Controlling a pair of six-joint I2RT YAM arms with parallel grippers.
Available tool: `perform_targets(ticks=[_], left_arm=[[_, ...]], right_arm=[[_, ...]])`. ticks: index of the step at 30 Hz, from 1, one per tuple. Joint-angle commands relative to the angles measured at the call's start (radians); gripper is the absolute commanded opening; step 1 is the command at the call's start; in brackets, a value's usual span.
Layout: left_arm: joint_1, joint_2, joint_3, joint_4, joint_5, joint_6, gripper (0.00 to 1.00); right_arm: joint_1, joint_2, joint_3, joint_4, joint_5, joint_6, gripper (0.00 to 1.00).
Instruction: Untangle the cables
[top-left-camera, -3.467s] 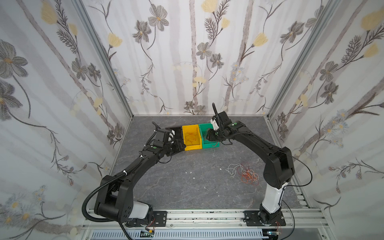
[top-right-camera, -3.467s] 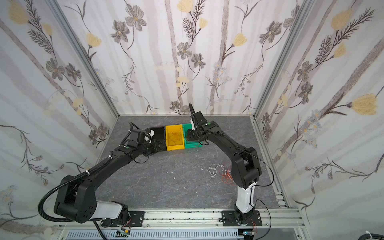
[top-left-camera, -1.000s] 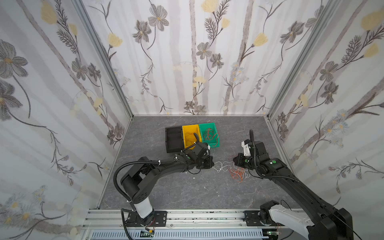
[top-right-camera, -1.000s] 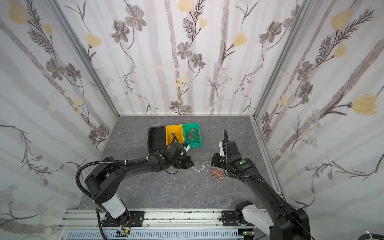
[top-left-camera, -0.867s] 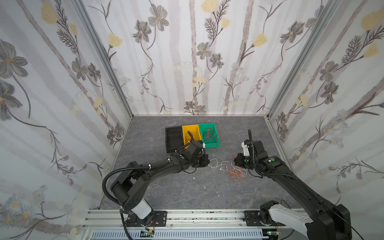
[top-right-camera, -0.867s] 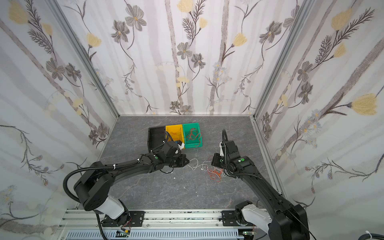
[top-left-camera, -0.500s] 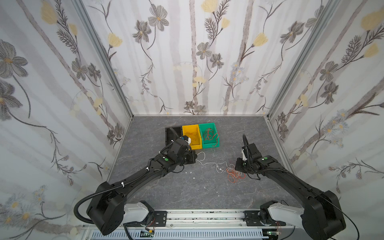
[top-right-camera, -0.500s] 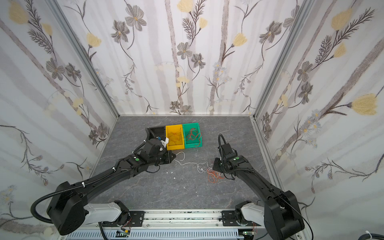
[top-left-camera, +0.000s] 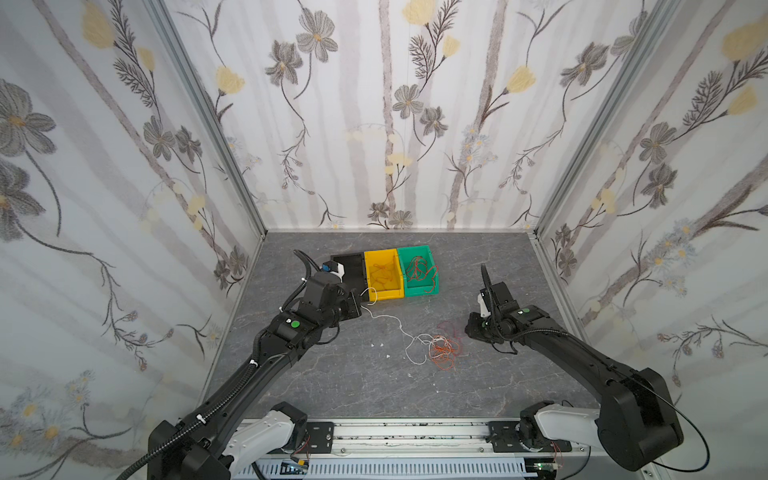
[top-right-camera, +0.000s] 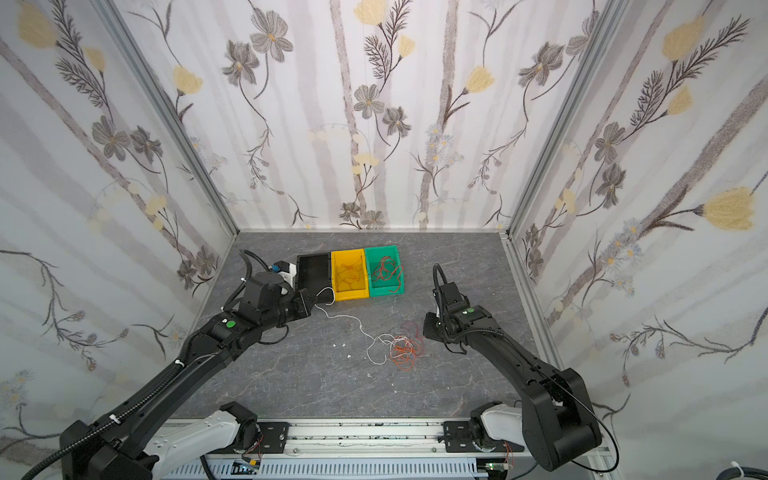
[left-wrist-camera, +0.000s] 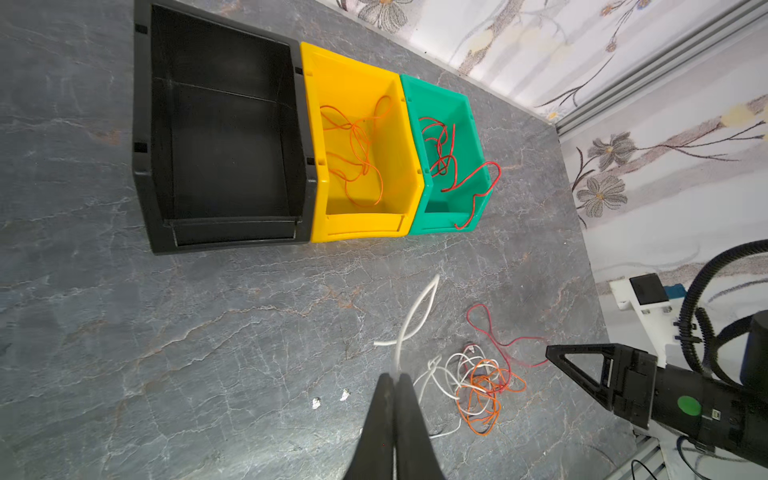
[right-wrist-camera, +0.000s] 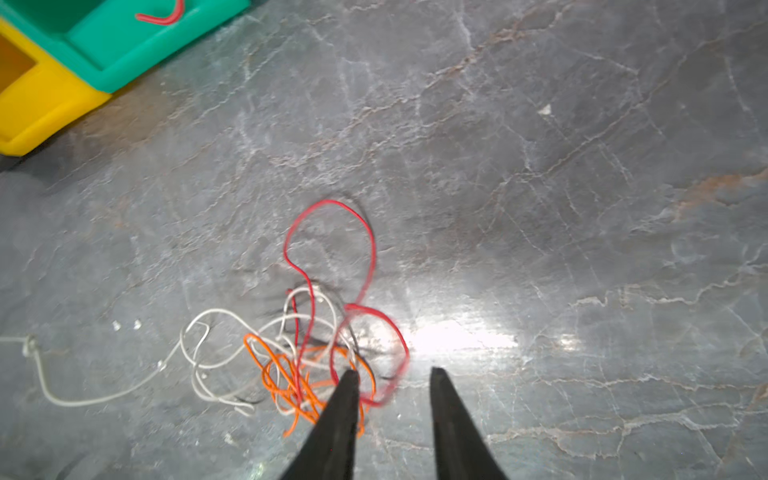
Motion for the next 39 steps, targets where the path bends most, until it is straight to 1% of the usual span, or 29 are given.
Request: perform_targets(ticks=[1, 4, 7, 9, 11, 13, 14, 15, 18, 20, 24, 27, 28, 30, 34, 39], left_arm=[[0.003, 0.004, 0.026, 0.014, 0.046, 0.037, 0.0], [0.003, 0.015, 0.052, 0.014, 0.078, 0.044, 0.0], [0.003, 0.015, 0.072, 0.019, 0.096, 0.044, 0.0], [0.003, 0.01, 0.086, 0.018, 0.106, 0.043, 0.0], [0.003, 0.006, 0.104, 0.017, 0.115, 0.042, 0.0], [0.003, 0.001, 0.119, 0.016, 0.123, 0.04, 0.0], [0.003, -0.002, 0.126, 0.017, 0.124, 0.038, 0.0], [0.003, -0.004, 0.132, 0.017, 0.125, 0.037, 0.0], [0.003, -0.011, 0.154, 0.004, 0.116, 0.042, 0.0], [0.003, -0.017, 0.165, -0.002, 0.108, 0.05, 0.0], [0.007, -0.018, 0.191, -0.008, 0.096, 0.059, 0.0], [0.012, -0.015, 0.211, -0.006, 0.093, 0.059, 0.0], [0.012, -0.015, 0.219, -0.006, 0.092, 0.059, 0.0], [0.016, -0.017, 0.232, -0.007, 0.087, 0.06, 0.0], [0.03, -0.025, 0.259, -0.017, 0.078, 0.068, 0.0], [0.066, -0.03, 0.308, -0.061, 0.058, 0.102, 0.0]], right_arm=[[0.027, -0.032, 0.045, -0.023, -0.092, -0.094, 0.4], [0.091, -0.048, 0.086, 0.005, -0.098, -0.143, 0.42], [0.157, -0.019, 0.095, 0.129, -0.163, -0.168, 0.46], [0.194, 0.036, 0.096, 0.236, -0.212, -0.176, 0.49], [0.24, 0.112, 0.114, 0.334, -0.248, -0.166, 0.49], [0.275, 0.19, 0.128, 0.416, -0.264, -0.146, 0.51], [0.291, 0.232, 0.16, 0.432, -0.266, -0.142, 0.52], [0.306, 0.264, 0.179, 0.435, -0.266, -0.145, 0.52], [0.342, 0.342, 0.22, 0.391, -0.191, -0.16, 0.54], [0.349, 0.391, 0.209, 0.398, -0.191, -0.161, 0.54], [0.353, 0.413, 0.154, 0.473, -0.211, -0.147, 0.57], [0.353, 0.432, 0.144, 0.499, -0.184, -0.134, 0.54], [0.353, 0.436, 0.113, 0.503, -0.171, -0.131, 0.52], [0.353, 0.451, 0.116, 0.49, -0.152, -0.131, 0.49], [0.353, 0.471, 0.116, 0.449, -0.104, -0.129, 0.48], [0.346, 0.454, 0.069, 0.423, -0.033, -0.109, 0.56]])
